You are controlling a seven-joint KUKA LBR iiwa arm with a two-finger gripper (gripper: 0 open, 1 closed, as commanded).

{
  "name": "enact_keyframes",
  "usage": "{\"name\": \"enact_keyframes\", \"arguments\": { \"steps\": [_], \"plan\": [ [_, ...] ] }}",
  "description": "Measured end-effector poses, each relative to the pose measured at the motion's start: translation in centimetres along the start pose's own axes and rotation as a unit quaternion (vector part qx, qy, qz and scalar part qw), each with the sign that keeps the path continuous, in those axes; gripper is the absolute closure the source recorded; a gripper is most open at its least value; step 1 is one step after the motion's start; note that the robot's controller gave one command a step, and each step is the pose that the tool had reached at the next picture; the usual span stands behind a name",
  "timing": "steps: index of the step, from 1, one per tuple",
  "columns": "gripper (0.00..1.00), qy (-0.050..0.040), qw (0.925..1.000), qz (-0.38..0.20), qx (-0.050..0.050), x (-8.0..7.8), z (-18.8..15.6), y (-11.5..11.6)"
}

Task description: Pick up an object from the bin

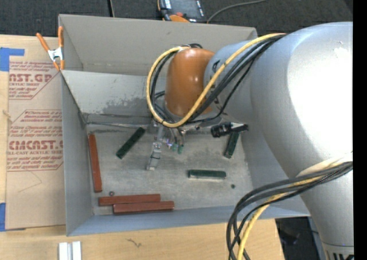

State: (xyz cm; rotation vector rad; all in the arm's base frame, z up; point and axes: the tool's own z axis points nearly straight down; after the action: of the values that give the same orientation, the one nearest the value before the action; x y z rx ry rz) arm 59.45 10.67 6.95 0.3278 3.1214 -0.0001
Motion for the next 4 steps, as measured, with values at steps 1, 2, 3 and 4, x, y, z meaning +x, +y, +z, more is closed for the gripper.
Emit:
{"name": "enact_keyframes", "arguments": {
  "steps": [1,2,3,4],
  "plan": [
    [1.0,0.0008,1.0,-0.001,-0.001,0.1,0.0,0.1],
    [1.0,0.0004,0.9908,-0.136,0.0,0.6,-0.1,-2.6],
    [1.0,0.0023,0.9806,-0.196,0.0,4.7,-1.5,-4.5],
    [0.0,0.0014,0.9807,-0.195,-0.001,4.6,-1.5,-4.5]
  ]
}}
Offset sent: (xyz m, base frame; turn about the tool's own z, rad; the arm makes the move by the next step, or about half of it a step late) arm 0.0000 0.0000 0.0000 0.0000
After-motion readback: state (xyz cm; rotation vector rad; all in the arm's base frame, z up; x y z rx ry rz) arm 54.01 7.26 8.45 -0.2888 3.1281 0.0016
